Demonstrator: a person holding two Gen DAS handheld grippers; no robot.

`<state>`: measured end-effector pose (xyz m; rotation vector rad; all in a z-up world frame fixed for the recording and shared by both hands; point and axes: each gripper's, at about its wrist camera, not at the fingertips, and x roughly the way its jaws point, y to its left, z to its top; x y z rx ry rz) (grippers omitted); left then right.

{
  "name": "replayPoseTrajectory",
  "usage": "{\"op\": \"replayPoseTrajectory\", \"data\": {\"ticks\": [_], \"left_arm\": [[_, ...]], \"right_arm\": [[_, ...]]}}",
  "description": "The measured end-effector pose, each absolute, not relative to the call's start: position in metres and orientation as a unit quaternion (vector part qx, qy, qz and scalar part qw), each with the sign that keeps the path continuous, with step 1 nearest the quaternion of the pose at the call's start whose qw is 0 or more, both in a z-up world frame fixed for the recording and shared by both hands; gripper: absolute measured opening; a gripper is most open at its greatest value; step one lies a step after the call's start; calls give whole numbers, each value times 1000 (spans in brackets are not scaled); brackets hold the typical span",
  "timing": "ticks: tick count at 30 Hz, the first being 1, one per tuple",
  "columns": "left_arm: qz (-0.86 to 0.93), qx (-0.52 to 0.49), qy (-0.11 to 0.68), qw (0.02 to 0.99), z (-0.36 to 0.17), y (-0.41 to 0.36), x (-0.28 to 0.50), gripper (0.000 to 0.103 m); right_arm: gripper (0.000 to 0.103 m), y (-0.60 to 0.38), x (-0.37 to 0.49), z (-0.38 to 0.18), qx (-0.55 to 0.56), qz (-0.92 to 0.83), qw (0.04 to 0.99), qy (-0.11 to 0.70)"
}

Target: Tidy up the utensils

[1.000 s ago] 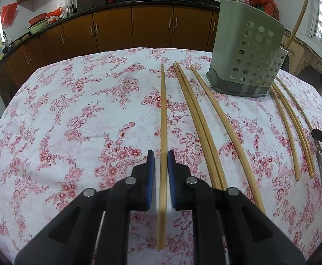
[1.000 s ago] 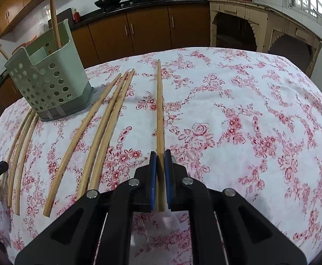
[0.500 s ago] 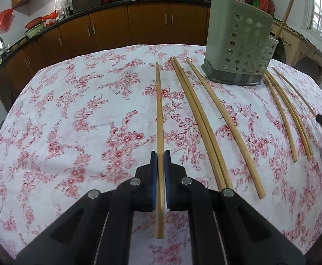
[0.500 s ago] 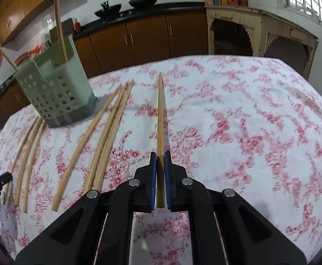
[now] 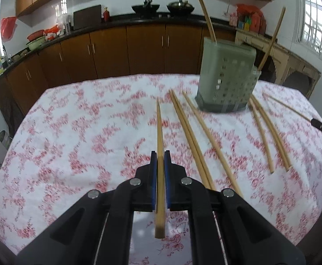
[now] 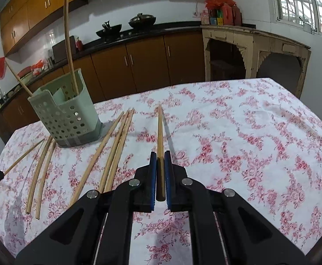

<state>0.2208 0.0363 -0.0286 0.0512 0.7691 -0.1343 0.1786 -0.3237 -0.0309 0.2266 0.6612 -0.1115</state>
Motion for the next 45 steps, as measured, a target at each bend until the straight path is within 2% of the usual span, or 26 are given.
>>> {"op": "replayPoseTrajectory", "data": {"ticks": [15, 29, 45], "left_arm": [[-62, -18, 263, 963, 50, 52, 213, 8], [-59, -24, 279, 958, 41, 54, 219, 8], [-63, -28, 260, 963, 65, 51, 221, 7]], "right_arm": [[8, -322, 170, 28, 106, -45, 963, 243], [8, -321, 171, 24, 107, -44, 962, 247], [8, -322, 175, 44, 117, -38, 966, 229]]}}
